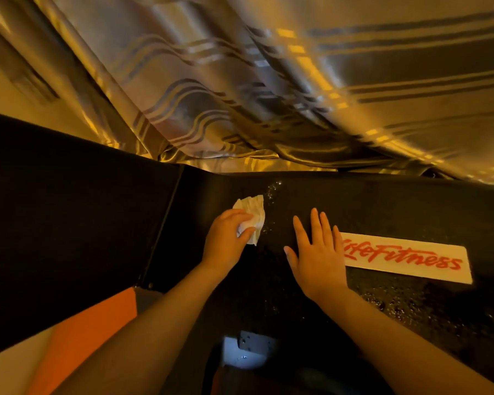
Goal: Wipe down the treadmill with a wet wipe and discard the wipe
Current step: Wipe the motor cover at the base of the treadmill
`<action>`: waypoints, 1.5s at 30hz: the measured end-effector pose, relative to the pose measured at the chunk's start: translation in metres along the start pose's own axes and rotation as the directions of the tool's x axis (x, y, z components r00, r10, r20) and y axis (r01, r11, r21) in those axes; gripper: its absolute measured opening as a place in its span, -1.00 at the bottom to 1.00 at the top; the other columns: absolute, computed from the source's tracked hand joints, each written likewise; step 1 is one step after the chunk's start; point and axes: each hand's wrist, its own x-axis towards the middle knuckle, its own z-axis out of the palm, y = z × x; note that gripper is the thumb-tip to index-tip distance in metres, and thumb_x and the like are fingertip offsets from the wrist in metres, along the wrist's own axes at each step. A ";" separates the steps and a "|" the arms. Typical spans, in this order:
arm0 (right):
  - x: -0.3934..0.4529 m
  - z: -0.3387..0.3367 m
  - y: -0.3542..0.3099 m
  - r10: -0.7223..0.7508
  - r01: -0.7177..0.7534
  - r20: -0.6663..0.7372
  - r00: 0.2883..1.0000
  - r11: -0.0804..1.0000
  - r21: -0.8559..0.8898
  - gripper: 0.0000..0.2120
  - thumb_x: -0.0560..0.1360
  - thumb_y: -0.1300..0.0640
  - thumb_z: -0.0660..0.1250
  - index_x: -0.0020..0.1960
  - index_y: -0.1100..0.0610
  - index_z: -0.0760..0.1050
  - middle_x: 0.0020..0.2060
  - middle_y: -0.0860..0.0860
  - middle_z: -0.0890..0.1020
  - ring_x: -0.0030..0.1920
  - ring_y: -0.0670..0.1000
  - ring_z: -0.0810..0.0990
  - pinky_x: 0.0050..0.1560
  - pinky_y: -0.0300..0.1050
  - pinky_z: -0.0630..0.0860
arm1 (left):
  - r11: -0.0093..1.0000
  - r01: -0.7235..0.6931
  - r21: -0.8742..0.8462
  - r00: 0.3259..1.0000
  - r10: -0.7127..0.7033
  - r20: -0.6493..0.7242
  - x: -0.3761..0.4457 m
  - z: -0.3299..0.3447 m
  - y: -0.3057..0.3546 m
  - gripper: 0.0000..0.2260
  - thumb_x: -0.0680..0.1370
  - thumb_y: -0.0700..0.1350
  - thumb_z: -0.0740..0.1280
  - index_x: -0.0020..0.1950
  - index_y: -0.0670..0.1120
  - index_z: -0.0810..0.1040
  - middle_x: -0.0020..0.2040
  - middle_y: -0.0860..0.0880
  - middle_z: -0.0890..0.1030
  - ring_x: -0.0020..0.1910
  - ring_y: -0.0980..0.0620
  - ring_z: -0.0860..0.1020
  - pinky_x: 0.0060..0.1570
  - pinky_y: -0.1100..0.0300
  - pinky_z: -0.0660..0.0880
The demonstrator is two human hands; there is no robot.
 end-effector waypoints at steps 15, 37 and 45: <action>0.002 0.035 0.009 -0.011 -0.009 -0.234 0.972 0.997 -0.083 -0.38 0.60 -0.25 -0.06 0.55 0.03 0.24 0.52 0.19 0.25 0.54 0.20 0.17 0.46 0.12 0.01 | 0.974 -0.227 0.002 0.973 0.227 -0.040 0.010 0.008 -0.026 -0.62 0.65 -0.26 0.18 0.48 -0.09 0.36 0.50 -0.05 0.34 0.47 0.13 0.18 0.48 0.06 0.23; 0.002 0.039 0.009 -0.013 -0.011 -0.276 0.961 0.996 -0.084 -0.39 0.60 -0.23 -0.06 0.57 0.02 0.18 0.55 0.18 0.19 0.56 0.18 0.12 0.48 0.13 0.01 | 0.746 -0.365 0.557 0.925 0.221 0.310 0.022 0.024 -0.005 -0.48 0.70 0.05 -0.08 0.55 -0.02 -0.29 0.58 0.05 -0.27 0.54 0.10 -0.28 0.52 0.12 -0.22; 0.003 0.038 0.008 -0.012 -0.009 -0.266 0.964 0.997 -0.079 -0.39 0.60 -0.23 -0.05 0.56 0.02 0.19 0.54 0.18 0.20 0.56 0.18 0.11 0.49 0.11 -0.02 | 0.756 -0.361 0.546 0.924 0.210 0.321 0.032 0.027 0.008 -0.47 0.70 0.02 -0.06 0.57 -0.03 -0.27 0.59 0.04 -0.26 0.55 0.09 -0.26 0.54 0.09 -0.18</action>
